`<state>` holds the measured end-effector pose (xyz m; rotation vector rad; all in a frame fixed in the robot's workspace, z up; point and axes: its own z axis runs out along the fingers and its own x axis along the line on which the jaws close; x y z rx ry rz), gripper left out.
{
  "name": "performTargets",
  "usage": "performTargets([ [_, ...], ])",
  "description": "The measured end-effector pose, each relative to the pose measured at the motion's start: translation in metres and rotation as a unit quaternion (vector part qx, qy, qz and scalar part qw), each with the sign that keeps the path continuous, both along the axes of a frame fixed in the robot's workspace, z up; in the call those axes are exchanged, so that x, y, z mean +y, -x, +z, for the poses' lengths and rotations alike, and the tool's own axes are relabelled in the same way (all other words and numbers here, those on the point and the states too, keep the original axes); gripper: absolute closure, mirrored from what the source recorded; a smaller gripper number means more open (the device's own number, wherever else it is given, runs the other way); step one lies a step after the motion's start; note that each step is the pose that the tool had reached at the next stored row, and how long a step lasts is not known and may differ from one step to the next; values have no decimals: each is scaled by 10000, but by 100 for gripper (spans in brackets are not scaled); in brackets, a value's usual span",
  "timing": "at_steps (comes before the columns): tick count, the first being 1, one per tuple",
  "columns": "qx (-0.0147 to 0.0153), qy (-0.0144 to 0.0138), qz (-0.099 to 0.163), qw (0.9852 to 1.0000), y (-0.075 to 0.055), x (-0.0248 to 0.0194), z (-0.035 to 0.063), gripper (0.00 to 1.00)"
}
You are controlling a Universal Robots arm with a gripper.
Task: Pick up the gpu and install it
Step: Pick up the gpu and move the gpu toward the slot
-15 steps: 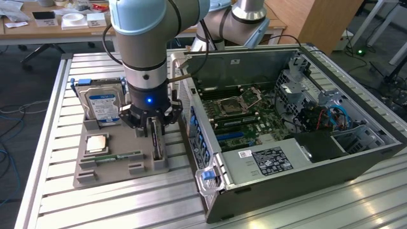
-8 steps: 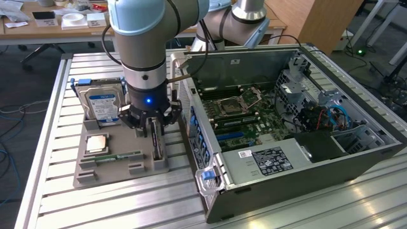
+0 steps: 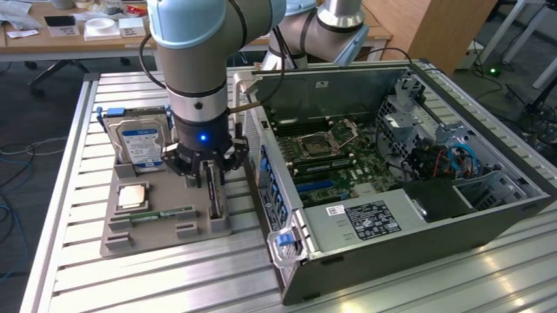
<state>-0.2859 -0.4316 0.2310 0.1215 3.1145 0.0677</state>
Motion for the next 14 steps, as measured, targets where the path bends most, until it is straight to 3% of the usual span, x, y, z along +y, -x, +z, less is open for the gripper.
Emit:
performTargets([
  [4,0,0,0,10000,0,0,0,54],
  [5,0,0,0,10000,0,0,0,61],
  [14,0,0,0,10000,0,0,0,61],
])
